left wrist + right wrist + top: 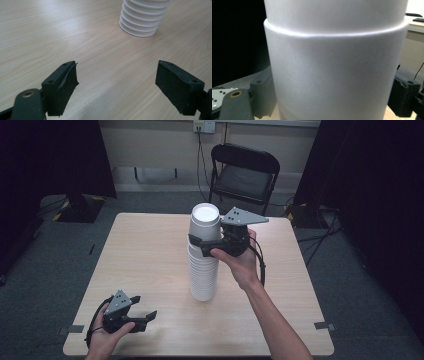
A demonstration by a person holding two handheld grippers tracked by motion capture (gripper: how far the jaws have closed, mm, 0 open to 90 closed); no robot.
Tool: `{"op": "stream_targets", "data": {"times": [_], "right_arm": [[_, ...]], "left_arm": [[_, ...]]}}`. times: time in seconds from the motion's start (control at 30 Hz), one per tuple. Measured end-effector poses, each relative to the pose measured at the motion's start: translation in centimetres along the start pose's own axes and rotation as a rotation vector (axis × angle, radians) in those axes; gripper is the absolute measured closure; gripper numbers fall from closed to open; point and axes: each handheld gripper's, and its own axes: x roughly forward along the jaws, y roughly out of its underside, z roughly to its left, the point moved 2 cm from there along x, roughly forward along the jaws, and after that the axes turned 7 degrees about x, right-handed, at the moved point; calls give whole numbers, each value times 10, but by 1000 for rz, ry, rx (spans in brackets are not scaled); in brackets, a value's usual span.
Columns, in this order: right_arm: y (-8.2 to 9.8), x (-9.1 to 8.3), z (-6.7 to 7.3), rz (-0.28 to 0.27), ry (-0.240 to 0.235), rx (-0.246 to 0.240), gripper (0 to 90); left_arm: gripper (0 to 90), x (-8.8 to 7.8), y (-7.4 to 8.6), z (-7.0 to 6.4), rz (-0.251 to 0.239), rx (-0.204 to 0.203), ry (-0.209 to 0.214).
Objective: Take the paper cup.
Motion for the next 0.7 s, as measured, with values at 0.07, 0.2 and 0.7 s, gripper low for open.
{"op": "stream_targets", "data": {"times": [0.07,0.2,0.7], "right_arm": [[-1,0,0,-7,-4,2,142],[-5,-2,2,-26,-4,2,143],[-19,-9,4,-67,-10,0,147]], "left_arm": [[173,0,0,0,0,-1,-1],[173,0,0,0,-2,-6,-1],[173,0,0,0,0,-2,-3]]}}
